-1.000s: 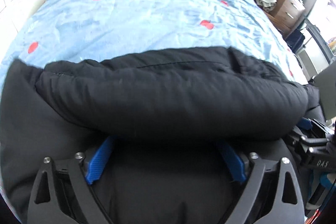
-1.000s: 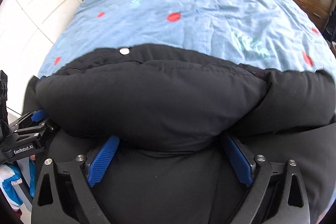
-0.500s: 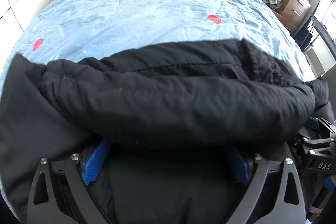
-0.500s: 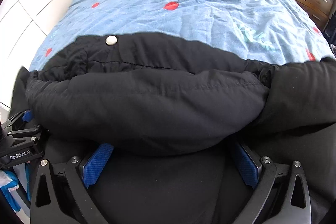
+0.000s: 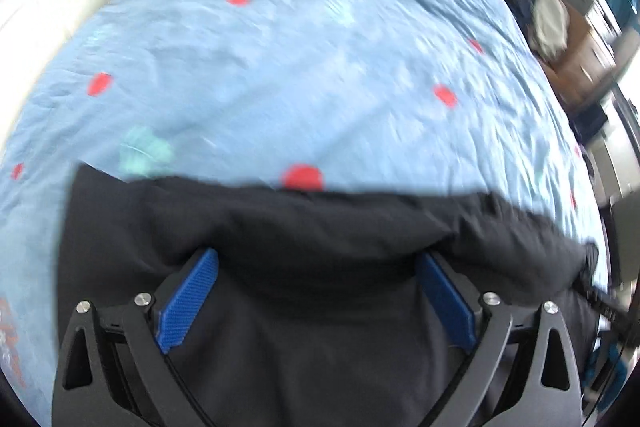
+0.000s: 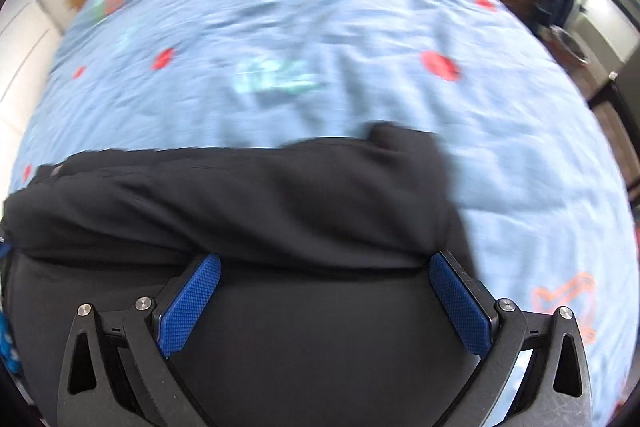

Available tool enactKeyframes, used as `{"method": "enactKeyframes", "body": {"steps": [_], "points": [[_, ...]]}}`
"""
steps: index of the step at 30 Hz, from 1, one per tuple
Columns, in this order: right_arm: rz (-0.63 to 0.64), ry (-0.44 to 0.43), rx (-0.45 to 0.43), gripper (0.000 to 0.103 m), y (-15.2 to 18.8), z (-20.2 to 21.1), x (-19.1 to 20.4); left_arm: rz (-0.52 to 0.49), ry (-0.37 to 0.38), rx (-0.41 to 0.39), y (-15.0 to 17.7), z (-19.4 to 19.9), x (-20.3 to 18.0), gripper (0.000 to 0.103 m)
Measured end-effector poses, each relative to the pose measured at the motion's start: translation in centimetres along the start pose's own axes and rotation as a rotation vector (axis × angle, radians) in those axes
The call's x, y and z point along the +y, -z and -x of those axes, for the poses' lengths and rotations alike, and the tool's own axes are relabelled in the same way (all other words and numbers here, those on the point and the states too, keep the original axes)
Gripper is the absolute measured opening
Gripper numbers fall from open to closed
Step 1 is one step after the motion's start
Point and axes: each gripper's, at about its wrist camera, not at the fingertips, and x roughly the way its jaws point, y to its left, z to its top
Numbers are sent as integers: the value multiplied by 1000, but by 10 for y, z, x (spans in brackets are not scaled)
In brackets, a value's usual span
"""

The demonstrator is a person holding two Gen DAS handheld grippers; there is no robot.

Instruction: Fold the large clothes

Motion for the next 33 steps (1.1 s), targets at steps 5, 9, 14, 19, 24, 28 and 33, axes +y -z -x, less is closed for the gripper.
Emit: {"method": "enactKeyframes", "body": {"steps": [5, 9, 14, 19, 24, 28, 33], "points": [[9, -47, -110, 101, 13, 45, -3, 9, 12, -62, 4, 39, 22, 99], [69, -141, -159, 101, 38, 74, 18, -3, 33, -82, 35, 55, 36, 99], [147, -157, -93, 101, 67, 58, 40, 12, -65, -7, 66, 30, 64, 99], [117, -94, -64, 101, 83, 47, 14, 113, -91, -6, 82, 39, 106, 99], [34, -17, -45, 101, 94, 62, -22, 143, -83, -70, 101, 74, 114, 99], [17, -11, -74, 101, 111, 89, -37, 100, -47, -142, 118, 105, 95, 99], [28, -5, -88, 101, 129, 115, -44, 21, -36, -208, 141, 138, 73, 99]]}}
